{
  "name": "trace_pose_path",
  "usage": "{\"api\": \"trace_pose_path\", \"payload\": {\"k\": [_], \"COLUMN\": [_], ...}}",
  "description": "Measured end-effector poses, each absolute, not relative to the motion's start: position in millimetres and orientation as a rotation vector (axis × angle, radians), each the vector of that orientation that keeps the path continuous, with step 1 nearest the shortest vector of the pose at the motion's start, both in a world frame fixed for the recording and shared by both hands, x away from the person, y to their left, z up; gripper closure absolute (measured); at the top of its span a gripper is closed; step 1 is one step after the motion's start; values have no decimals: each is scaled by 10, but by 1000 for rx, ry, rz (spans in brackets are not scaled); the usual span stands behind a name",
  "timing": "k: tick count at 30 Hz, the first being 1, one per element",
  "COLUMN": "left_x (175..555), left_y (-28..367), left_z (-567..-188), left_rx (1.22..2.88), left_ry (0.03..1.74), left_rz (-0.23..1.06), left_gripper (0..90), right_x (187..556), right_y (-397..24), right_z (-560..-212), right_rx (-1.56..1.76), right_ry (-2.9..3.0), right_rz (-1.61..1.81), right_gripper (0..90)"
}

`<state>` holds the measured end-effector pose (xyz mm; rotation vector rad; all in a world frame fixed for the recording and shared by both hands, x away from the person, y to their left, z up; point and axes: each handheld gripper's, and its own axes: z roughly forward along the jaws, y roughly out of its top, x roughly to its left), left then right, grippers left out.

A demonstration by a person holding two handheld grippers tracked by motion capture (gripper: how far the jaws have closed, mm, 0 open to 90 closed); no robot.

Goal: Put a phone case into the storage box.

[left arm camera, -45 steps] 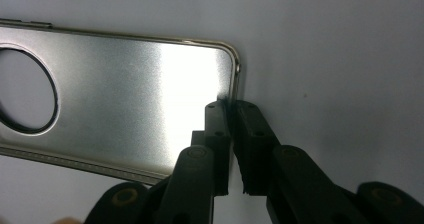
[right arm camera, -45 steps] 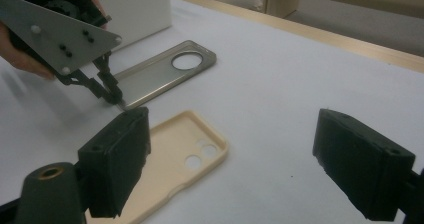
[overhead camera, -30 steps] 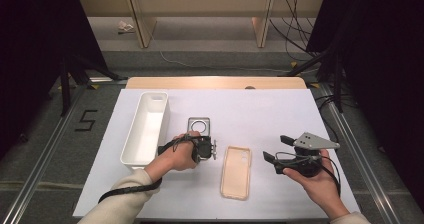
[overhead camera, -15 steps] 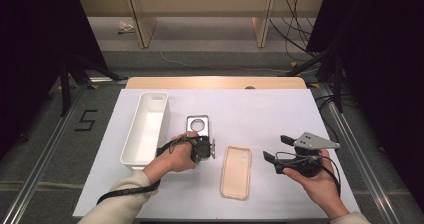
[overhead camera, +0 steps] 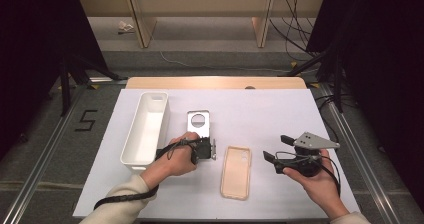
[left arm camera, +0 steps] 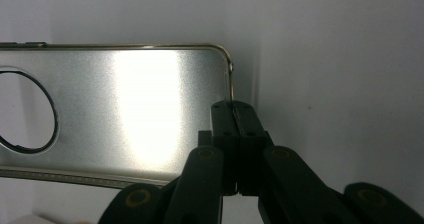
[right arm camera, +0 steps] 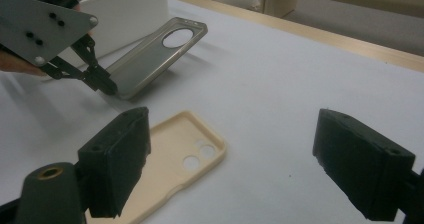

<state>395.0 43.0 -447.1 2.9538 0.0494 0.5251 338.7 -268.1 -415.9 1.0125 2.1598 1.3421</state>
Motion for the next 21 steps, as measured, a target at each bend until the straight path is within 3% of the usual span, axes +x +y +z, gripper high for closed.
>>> {"api": "trace_pose_path", "payload": {"k": [6,21], "left_x": [3847,3555], "left_y": [475,408], "left_z": [-4490,-4407], "left_rx": [2922,2860], "left_ry": [91,2], "left_rz": [520,604], "left_gripper": [889,890], "right_x": [3428,3792], "right_y": [-2668,-2312], "right_z": [-4165,-4188], "right_rx": [1031,1082], "right_ry": [2153,2167], "right_rz": [1351,1393], "right_gripper": [164,168]}}
